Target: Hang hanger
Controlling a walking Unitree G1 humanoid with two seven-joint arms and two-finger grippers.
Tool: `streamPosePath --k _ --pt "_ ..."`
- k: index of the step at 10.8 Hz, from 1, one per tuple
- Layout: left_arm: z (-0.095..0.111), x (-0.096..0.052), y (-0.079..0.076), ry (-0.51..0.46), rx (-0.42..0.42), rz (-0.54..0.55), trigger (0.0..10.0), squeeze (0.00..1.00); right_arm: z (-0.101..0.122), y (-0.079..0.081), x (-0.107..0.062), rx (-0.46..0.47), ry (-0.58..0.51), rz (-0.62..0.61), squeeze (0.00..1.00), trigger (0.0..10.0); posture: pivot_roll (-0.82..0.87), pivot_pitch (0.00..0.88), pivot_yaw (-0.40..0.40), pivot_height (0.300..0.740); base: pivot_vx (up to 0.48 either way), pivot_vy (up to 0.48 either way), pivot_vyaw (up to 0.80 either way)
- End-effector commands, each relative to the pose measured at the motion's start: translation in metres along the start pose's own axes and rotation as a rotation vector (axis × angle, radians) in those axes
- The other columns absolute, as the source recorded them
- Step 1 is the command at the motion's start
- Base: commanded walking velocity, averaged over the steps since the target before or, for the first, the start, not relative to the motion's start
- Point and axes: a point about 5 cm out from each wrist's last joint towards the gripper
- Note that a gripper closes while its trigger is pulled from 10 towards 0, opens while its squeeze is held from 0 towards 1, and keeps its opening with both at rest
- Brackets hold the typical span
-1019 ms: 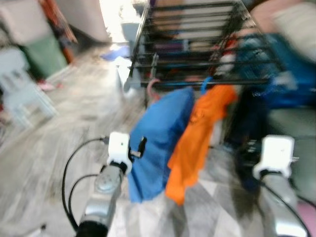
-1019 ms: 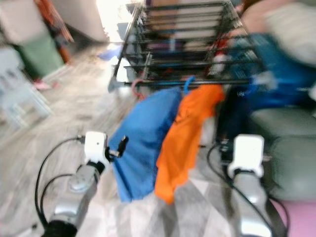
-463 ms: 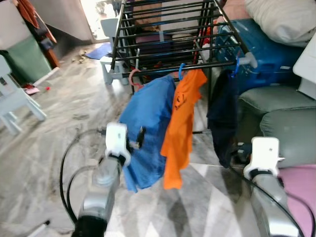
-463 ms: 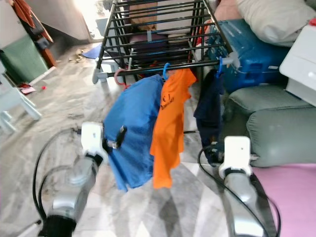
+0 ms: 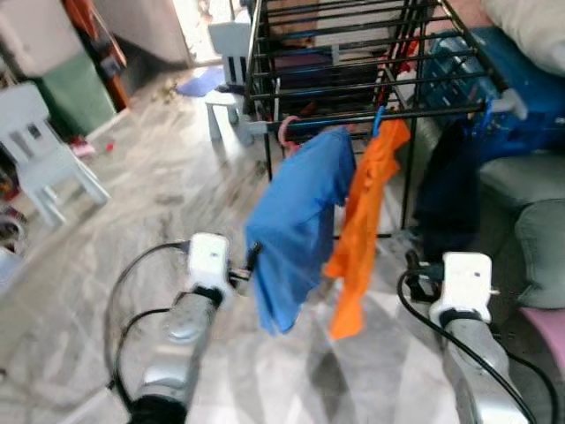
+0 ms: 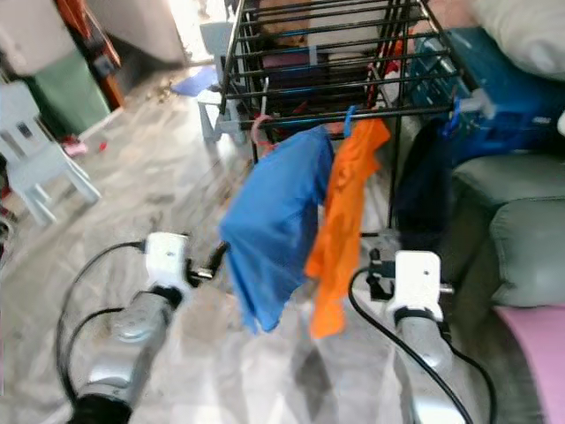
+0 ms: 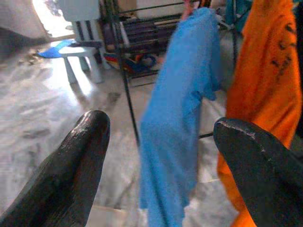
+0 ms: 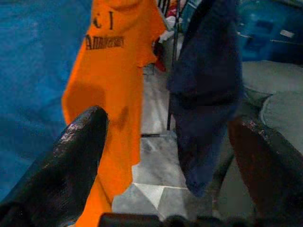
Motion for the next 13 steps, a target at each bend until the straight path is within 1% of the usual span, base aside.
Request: streamPosePath --k 1,2,4,5,6,7,8,9,10,11,12,13 --pt "0.002 -0.001 -0.002 -0.005 -0.006 -0.01 10.0 0.0 0.003 -0.005 0.0 0.005 -0.012 -0.016 0.0 10.0 -0.17 0.054 0.117 0.74 0.0 0.48 0.0" --pt "0.002 -0.002 0.003 -0.008 0.003 0.021 10.0 0.0 0.006 -0.004 0.0 -0.017 -0.041 0.0 0.0 10.0 -0.16 0.048 0.109 0.74 0.0 0.48 0.0" --pt "-0.002 -0.005 0.012 -0.014 0.003 0.092 10.0 0.0 0.011 0.005 -0.003 -0.04 -0.078 0.085 0.0 10.0 -0.14 0.023 0.072 0.74 0.0 0.48 0.0" --pt "-0.001 -0.006 0.019 -0.024 -0.003 0.13 10.0 0.0 0.008 0.01 -0.002 -0.049 -0.065 0.111 0.0 10.0 -0.12 0.012 0.048 0.74 0.0 0.48 0.0" --pt "0.0 -0.006 0.022 -0.031 -0.006 0.148 10.0 0.0 0.008 0.012 0.0 -0.048 -0.061 0.123 0.0 10.0 -0.1 0.008 0.028 0.74 0.0 0.296 0.0" --pt "0.003 -0.009 0.031 -0.057 0.021 0.193 10.0 0.0 0.008 0.025 0.006 -0.066 -0.055 0.196 0.0 10.0 -0.05 0.0 -0.004 0.74 0.0 0.0 0.0" --pt "0.007 -0.009 0.035 -0.075 0.037 0.2 10.0 0.0 0.009 0.031 0.009 -0.078 -0.061 0.234 0.0 10.0 -0.05 0.001 -0.011 0.74 0.0 0.0 0.0" --pt "0.014 -0.009 0.042 -0.104 0.036 0.215 10.0 0.0 0.01 0.035 0.012 -0.088 -0.067 0.255 0.0 10.0 -0.02 0.0 -0.01 0.74 0.0 0.0 0.0" --pt "0.015 -0.01 0.049 -0.11 0.022 0.243 10.0 0.0 0.009 0.038 0.014 -0.085 -0.065 0.252 0.0 10.0 -0.01 0.0 -0.004 0.74 0.0 0.0 0.0" --pt "0.009 -0.013 0.052 -0.092 0.03 0.236 10.0 0.0 0.006 0.042 0.013 -0.071 -0.062 0.249 0.0 10.0 -0.03 0.0 0.015 0.74 0.0 0.0 0.0" --pt "0.003 -0.013 0.048 -0.07 -0.006 0.209 10.0 0.0 0.005 0.043 0.01 -0.055 -0.062 0.245 0.0 10.0 -0.06 0.0 0.032 0.74 0.0 0.0 0.0" --pt "0.001 -0.012 0.037 -0.071 -0.031 0.162 10.0 0.0 0.002 0.037 0.008 -0.055 -0.058 0.22 0.0 10.0 -0.08 0.0 0.04 0.74 0.266 0.398 0.0"
Point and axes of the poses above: a point about 5 cm out from each wrist's last joint towards the gripper, its own x axis pointing out of the wrist towards the gripper, its own z axis along the axis of the wrist's last joint, y = z × x, and after that the axes turned 6 degrees about x, right-handed
